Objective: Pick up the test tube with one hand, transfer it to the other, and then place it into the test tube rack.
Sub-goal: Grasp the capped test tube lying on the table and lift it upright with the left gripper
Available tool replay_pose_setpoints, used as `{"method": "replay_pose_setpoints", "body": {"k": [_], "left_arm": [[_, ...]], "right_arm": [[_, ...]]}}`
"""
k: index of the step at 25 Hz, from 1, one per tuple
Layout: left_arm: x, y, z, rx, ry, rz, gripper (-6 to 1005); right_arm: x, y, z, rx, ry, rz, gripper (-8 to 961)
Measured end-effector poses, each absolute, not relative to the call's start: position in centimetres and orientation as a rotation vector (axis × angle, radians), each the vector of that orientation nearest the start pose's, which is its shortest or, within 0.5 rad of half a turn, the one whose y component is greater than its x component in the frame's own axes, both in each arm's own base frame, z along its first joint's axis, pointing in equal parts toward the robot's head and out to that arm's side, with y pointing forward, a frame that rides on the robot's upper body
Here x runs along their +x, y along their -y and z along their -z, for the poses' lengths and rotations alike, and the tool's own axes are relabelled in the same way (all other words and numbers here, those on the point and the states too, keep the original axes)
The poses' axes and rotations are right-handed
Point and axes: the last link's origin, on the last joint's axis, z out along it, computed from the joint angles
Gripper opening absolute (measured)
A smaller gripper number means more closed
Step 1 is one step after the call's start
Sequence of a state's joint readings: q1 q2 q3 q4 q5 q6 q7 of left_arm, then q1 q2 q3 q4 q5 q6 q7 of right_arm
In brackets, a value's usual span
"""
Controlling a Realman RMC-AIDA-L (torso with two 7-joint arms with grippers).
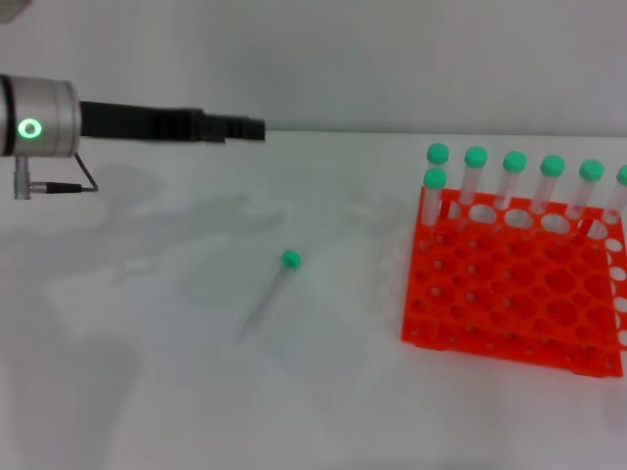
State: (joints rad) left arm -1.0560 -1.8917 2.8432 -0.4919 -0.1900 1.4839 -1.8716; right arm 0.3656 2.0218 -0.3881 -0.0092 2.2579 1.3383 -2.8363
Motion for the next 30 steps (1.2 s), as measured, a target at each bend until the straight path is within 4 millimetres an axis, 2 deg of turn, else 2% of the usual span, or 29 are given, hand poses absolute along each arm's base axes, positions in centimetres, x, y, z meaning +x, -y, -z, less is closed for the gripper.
{"method": "replay_pose_setpoints", "body": {"k": [4, 7, 8, 11, 12, 13, 20, 25, 30], "left_arm": [[-19.7, -44.5, -5.5, -2.518, 1.373, 0.252, 879], [-18.1, -44.7, -4.3, -2.491, 1.457, -0.015, 879], [-18.1, -44.7, -4.3, -2.491, 1.457, -0.015, 879], [-17.7, -44.5, -3.1, -2.400, 1.522, -0.234, 878], [-17.7, -44.5, -3.1, -2.400, 1.522, -0.234, 878], [-17.3, -44.4, -2.1, -2.343, 1.535, -0.344, 878], [-17.0, -43.2, 1.3, -2.265, 1.518, -0.581, 876], [-17.1, -42.8, 4.0, -2.262, 1.474, -0.642, 875], [-17.3, -43.2, 4.1, -2.241, 1.457, -0.626, 874]], "right_arm": [[38.7, -29.5, -6.2, -1.336, -0.549, -0.695, 870], [38.6, -29.5, -6.2, -1.337, -0.550, -0.698, 870], [38.6, -29.5, -6.1, -1.337, -0.551, -0.699, 870], [38.6, -29.6, -6.1, -1.338, -0.552, -0.701, 870], [38.6, -29.6, -6.1, -1.338, -0.552, -0.701, 870], [38.6, -29.6, -6.1, -1.338, -0.552, -0.701, 870], [38.6, -29.6, -6.1, -1.339, -0.555, -0.699, 870], [38.6, -29.6, -6.0, -1.341, -0.558, -0.696, 869], [38.8, -29.5, -6.0, -1.340, -0.561, -0.692, 869]]}}
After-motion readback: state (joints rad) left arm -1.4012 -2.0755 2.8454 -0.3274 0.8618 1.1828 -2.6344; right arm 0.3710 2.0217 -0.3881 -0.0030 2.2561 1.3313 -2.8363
